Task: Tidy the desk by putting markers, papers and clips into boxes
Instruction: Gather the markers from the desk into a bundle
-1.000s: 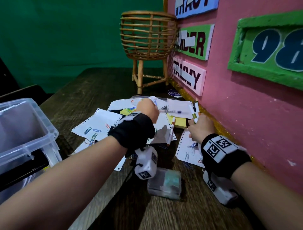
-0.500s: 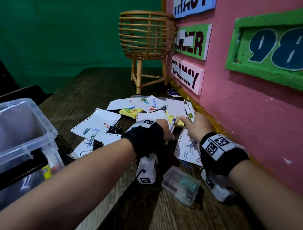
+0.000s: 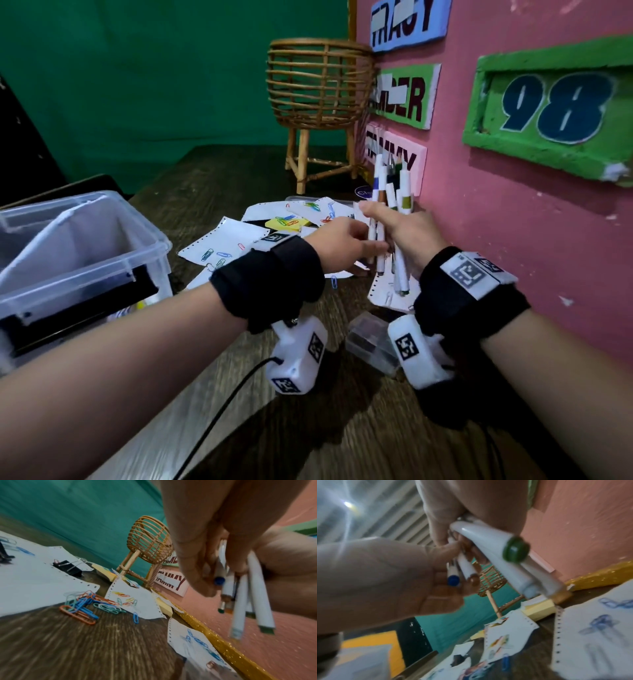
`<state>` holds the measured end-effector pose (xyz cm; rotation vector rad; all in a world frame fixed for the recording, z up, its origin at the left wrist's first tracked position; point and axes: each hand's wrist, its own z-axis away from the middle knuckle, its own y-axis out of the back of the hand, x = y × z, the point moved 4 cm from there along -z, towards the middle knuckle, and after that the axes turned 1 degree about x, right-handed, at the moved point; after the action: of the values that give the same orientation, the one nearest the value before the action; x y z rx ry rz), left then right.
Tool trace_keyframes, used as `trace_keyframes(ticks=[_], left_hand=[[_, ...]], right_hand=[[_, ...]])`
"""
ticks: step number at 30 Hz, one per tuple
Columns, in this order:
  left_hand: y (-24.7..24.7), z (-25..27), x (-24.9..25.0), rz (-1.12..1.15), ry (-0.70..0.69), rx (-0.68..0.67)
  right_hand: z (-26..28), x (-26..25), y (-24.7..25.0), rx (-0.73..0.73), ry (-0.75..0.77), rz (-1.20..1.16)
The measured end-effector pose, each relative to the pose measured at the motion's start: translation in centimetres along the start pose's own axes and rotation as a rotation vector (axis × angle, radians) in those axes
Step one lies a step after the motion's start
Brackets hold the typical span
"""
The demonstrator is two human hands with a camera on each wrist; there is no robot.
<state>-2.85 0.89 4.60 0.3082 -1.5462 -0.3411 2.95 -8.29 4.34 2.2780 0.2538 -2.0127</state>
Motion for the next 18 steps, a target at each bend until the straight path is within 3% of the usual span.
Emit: trace_keyframes(ticks=[3,6,10,13,18], left_hand=[[-0.4,1.8,-1.2,0.027,0.195,-0.112],[-1.0,3.8,-2.2,0.269,0.322,-0.272],[0.1,4.4,-2.8,0.5,0.299,-0.157],[1.1,4.7,-3.2,0.491,0.25,-0.09],[1.7,5.1,-3.6,0.456,0.259,-0.081]], right_hand=[[1.2,-0.9,-0.7,0.083,0.0,-0.046],[2.6,-1.4,-2.7,0.051,-0.005,-0.095],[4.6,-0.9,-5.3,-0.043,0.018,-0.108],[5.6,0.1,-6.0,-0.131,0.044,-0.144],[5.9,1.1,-5.8,-0.122,-0.043,-0.201]])
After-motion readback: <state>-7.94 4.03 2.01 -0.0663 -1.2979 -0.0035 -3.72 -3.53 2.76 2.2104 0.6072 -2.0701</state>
